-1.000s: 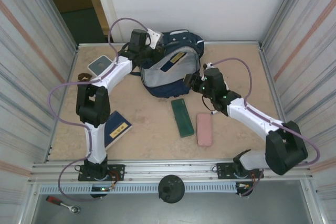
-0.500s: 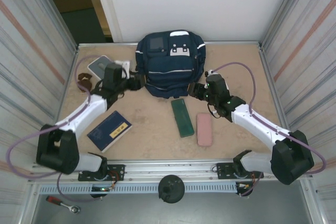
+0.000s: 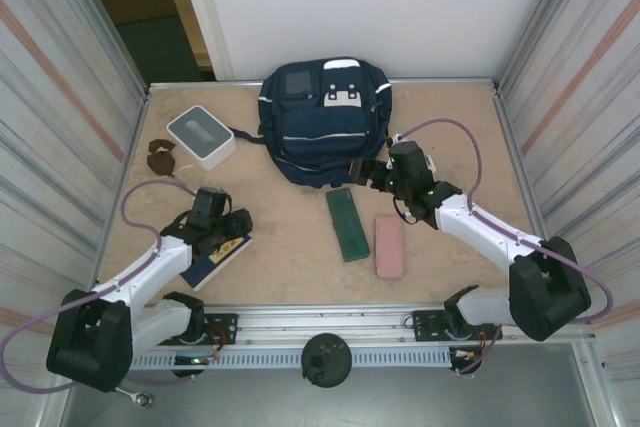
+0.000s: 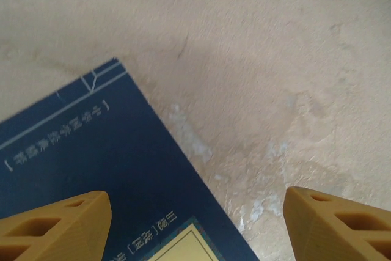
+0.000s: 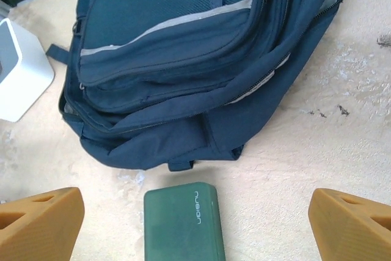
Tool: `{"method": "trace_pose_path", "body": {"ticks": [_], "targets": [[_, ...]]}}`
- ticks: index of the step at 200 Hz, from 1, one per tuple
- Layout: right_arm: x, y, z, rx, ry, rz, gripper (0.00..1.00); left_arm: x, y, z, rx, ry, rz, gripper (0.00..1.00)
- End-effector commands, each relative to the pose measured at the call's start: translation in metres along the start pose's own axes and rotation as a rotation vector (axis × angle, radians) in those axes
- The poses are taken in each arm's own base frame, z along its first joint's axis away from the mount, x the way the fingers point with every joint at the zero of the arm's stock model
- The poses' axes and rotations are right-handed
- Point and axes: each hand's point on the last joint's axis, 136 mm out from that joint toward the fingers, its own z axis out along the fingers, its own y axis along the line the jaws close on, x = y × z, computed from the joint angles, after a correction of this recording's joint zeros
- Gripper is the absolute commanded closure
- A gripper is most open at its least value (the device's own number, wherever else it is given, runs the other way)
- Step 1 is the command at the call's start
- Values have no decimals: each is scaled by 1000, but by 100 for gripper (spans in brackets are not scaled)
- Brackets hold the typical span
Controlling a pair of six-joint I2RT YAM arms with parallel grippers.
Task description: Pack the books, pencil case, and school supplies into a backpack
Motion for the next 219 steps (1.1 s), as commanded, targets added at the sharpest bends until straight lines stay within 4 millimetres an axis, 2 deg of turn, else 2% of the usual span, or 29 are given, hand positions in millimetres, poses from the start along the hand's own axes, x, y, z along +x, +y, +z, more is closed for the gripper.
{"method": "trace_pose_path", "body": {"ticks": [1,22,50,71,91,110,122,138,153,171,190,200,219], "targets": [[7,-10,-4,28,-6,16,6,18,-2,3,5,69,-35,24],[14,-18,-5,59,10,27,6,34,-13,13,35,137,-29,24],[16,-20,-5,72,21,31,7,39,-49,23,133,162,-13,25],[15,-18,-4,61,21,40,7,27,-90,31,221,124,41,27],[16,-16,-3,60,37,41,7,6,-133,36,308,96,81,27],[19,-15,-6,64,58,32,7,-14,-168,30,384,41,120,27],[22,-11,-10,52,65,25,7,-27,-179,22,408,-9,150,27],[30,2,-14,0,79,15,7,-43,-169,14,353,-82,199,26],[47,22,-11,-57,117,-1,8,-56,-143,11,266,-120,216,25],[67,45,-3,-65,150,-27,9,-68,-104,10,195,-125,178,24],[89,76,11,-94,180,-68,9,-74,-66,10,150,-131,111,24],[104,100,21,-135,215,-98,9,-76,-51,11,137,-140,79,24],[133,134,37,-186,295,-140,9,-74,-40,16,184,-113,41,22]]}}
